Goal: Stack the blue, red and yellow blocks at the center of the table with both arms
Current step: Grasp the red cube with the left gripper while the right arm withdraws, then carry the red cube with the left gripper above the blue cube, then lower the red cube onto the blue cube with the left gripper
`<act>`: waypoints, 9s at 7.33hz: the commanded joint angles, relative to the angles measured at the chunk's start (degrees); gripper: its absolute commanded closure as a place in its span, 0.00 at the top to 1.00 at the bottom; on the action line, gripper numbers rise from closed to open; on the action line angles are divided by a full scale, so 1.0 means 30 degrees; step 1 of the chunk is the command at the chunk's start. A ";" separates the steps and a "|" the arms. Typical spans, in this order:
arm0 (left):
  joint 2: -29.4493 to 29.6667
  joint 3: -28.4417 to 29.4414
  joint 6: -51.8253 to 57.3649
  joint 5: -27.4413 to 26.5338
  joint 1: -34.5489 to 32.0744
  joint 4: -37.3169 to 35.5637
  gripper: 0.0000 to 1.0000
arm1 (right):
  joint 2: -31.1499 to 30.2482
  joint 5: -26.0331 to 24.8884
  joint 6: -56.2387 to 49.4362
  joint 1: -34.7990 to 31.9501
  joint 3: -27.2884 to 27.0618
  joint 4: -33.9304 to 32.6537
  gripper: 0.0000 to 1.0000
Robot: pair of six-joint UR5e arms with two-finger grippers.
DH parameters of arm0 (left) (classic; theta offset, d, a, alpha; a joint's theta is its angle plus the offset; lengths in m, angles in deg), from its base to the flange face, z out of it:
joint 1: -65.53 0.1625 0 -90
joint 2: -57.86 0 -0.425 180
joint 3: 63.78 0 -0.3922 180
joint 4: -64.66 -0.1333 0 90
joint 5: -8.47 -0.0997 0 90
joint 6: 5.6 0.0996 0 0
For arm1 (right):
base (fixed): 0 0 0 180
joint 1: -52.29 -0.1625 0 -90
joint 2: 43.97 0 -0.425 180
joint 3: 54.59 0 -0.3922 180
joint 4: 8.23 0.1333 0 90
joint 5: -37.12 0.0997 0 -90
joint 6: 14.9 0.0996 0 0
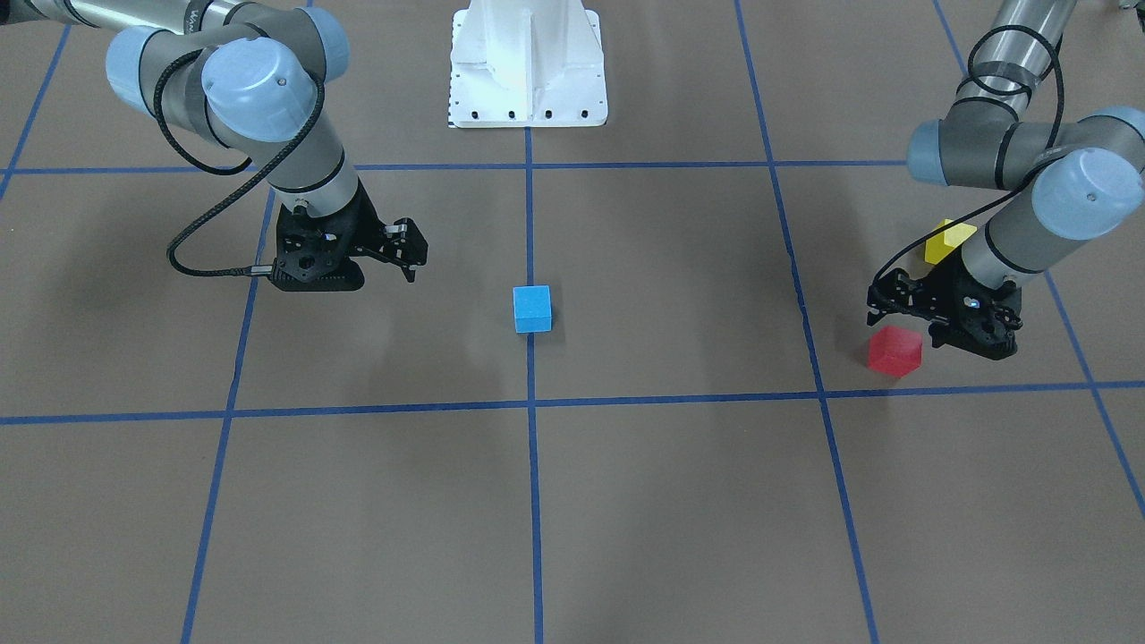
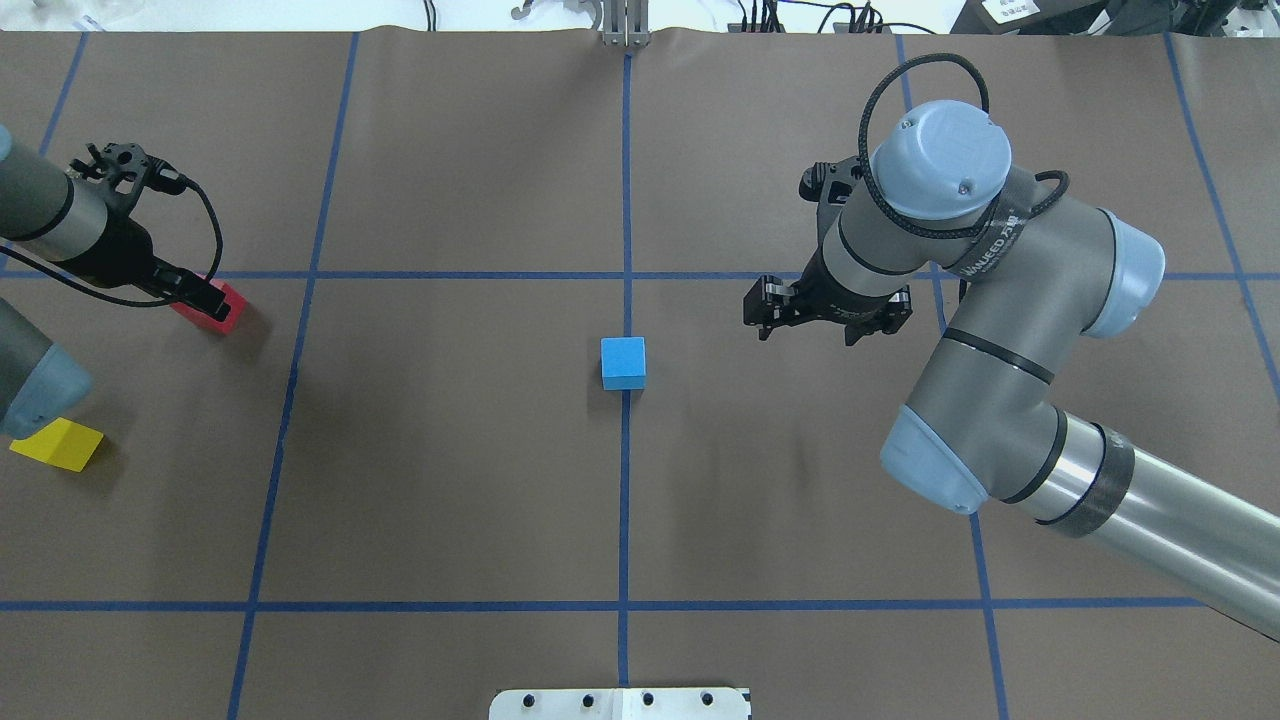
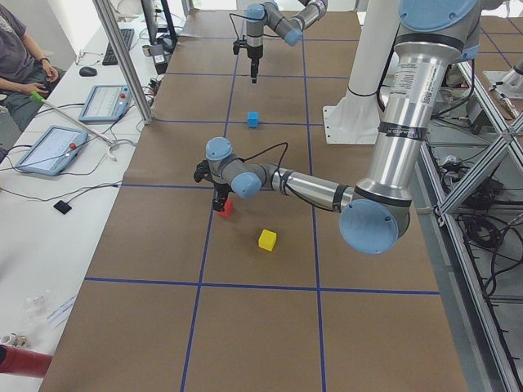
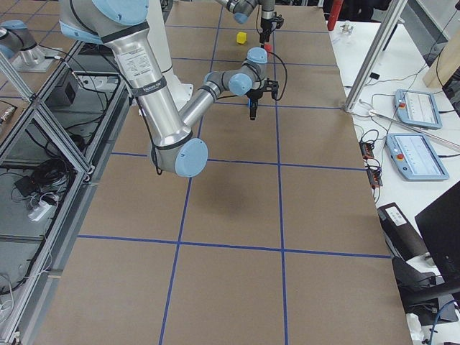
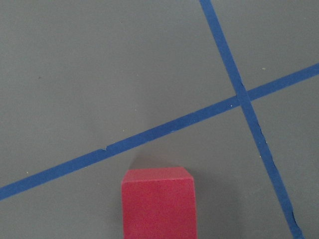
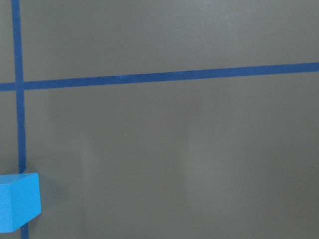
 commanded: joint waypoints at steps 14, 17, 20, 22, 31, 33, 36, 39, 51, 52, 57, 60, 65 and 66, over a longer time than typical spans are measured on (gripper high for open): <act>0.1241 0.2419 -0.0320 0.0260 0.0168 -0.0850 0.02 | -0.0213 -0.0001 -0.0076 -0.0117 0.0197 0.0091 1.00; 0.3456 -0.1170 -0.0029 0.1578 -0.1061 -0.8507 0.00 | -0.0242 0.0028 -0.0076 -0.0350 0.0110 0.0091 1.00; 0.5301 -0.4346 -0.5951 0.1288 0.0623 -0.9850 0.00 | -0.1612 0.1162 -0.2405 -0.2130 -0.0008 0.0236 1.00; 0.9161 -0.3829 -0.9886 -0.2065 0.4659 -1.0809 0.00 | -0.3631 0.2395 -0.5480 -0.4237 -0.0534 0.0237 1.00; 1.5040 0.3560 -1.3859 -0.5620 0.8045 -0.9499 0.00 | -0.6893 0.3954 -0.9510 -0.7793 -0.0945 0.0267 1.00; 1.4953 0.3530 -1.3567 -0.5716 0.8106 -0.9499 0.00 | -0.6864 0.3925 -0.9510 -0.7793 -0.0974 0.0267 1.00; 1.4865 0.3589 -1.3593 -0.5687 0.8136 -0.9090 0.00 | -0.6864 0.3896 -0.9480 -0.7793 -0.1092 0.0267 1.00; 1.4835 0.3618 -1.3623 -0.5687 0.8281 -0.9060 0.00 | -0.6864 0.3896 -0.9451 -0.7763 -0.1092 0.0267 1.00; 1.4659 0.3618 -1.3769 -0.5687 0.8546 -0.9089 0.00 | -0.6864 0.3896 -0.9451 -0.7793 -0.1092 0.0267 1.00; 1.4659 0.3618 -1.3798 -0.5687 0.8546 -0.9089 0.00 | -0.6864 0.3896 -0.9451 -0.7793 -0.1092 0.0267 1.00; 1.4688 0.3648 -1.4061 -0.5687 0.8575 -0.9060 0.00 | -0.6864 0.3896 -0.9451 -0.7792 -0.1092 0.0267 1.00; 1.4689 0.3648 -1.4180 -0.5687 0.8575 -0.9060 0.00 | -0.6864 0.3896 -0.9451 -0.7764 -0.1092 0.0267 1.00; 1.4689 0.3618 -1.4180 -0.5687 0.8575 -0.9060 0.12 | -0.6864 0.3866 -0.9451 -0.7793 -0.1092 0.0267 1.00; 1.4689 0.3618 -1.4180 -0.5716 0.8575 -0.9060 0.16 | -0.6864 0.3866 -0.9451 -0.7764 -0.1092 0.0267 1.00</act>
